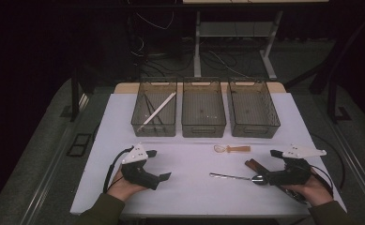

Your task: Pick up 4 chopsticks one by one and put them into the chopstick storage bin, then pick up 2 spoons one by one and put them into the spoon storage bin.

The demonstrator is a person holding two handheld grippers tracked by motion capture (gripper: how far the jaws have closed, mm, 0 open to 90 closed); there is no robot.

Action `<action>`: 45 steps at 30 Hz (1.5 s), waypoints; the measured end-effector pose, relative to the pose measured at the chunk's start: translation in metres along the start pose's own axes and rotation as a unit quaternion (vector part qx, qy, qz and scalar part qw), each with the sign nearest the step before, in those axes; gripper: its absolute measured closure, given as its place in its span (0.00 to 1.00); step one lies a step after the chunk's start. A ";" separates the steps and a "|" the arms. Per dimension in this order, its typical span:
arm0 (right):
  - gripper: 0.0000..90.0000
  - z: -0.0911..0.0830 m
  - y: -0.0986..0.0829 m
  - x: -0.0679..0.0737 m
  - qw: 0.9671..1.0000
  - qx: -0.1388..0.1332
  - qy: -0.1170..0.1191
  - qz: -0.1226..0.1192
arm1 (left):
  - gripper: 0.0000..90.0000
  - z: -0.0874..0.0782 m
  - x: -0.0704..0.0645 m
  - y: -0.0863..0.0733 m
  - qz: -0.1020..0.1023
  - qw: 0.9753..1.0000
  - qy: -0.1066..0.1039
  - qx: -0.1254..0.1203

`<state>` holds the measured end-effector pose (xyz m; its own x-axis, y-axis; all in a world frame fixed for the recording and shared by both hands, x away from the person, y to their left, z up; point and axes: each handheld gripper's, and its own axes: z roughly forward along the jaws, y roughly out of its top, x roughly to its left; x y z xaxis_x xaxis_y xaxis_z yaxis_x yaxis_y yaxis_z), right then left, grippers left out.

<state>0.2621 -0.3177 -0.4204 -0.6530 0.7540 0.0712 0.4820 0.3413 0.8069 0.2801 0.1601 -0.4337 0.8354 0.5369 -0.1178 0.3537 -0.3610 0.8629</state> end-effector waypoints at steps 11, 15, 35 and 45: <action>0.15 -0.003 0.013 -0.006 1.000 0.023 0.009 -0.016 | 0.00 0.003 -0.002 -0.001 -0.003 1.000 -0.003 0.006; 0.16 0.001 0.017 -0.008 1.000 0.021 0.016 -0.015 | 0.00 0.003 -0.002 -0.001 -0.004 1.000 -0.004 0.006; 0.39 0.033 0.044 -0.023 0.997 0.053 0.040 -0.029 | 0.00 0.006 -0.002 -0.001 -0.003 1.000 -0.011 0.014; 0.60 0.054 0.050 -0.036 0.997 0.068 0.037 -0.016 | 0.00 0.007 -0.002 -0.001 -0.005 1.000 -0.015 0.018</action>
<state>0.3410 -0.2977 -0.4146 -0.7081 0.6998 0.0938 0.5319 0.4414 0.7227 0.2810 0.1538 -0.4377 0.8435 0.5183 -0.1407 0.3762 -0.3834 0.8435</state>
